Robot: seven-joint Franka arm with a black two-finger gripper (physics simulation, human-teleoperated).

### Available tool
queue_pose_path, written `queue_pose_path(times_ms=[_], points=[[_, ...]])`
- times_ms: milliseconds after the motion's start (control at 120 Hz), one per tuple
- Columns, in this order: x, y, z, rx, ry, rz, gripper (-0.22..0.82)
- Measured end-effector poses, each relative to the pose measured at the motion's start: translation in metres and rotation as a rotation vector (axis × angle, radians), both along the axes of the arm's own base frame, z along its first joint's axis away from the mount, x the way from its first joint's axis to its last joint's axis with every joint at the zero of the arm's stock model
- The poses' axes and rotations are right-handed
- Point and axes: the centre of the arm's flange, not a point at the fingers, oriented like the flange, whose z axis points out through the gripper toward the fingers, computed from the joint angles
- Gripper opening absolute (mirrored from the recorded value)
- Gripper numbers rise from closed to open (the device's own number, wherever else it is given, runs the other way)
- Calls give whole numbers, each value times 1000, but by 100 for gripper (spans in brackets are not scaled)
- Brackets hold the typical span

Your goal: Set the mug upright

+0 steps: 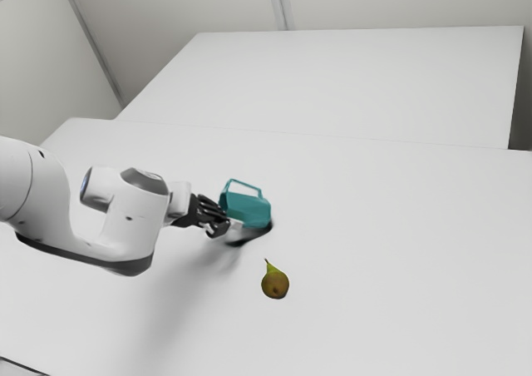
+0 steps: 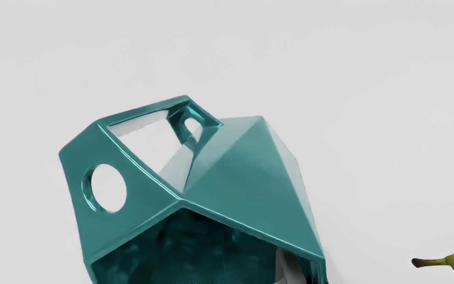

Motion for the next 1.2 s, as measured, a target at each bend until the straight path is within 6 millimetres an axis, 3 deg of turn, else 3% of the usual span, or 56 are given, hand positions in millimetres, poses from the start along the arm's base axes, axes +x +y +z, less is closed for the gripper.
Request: queue_pose_path(times_ms=[308,450,517,633,692,958,1200], points=[[63,-22,84,258,-128,-308,-18],[60,-26,108,364,3,-406,-18],[52,-14,109,380,97,-369,-18],[38,34,110,388,248,-208,-18],[33,40,110,390,308,-149,-18],[38,-15,103,482,444,-43,-18],[36,-42,89,478,516,82,-18]])
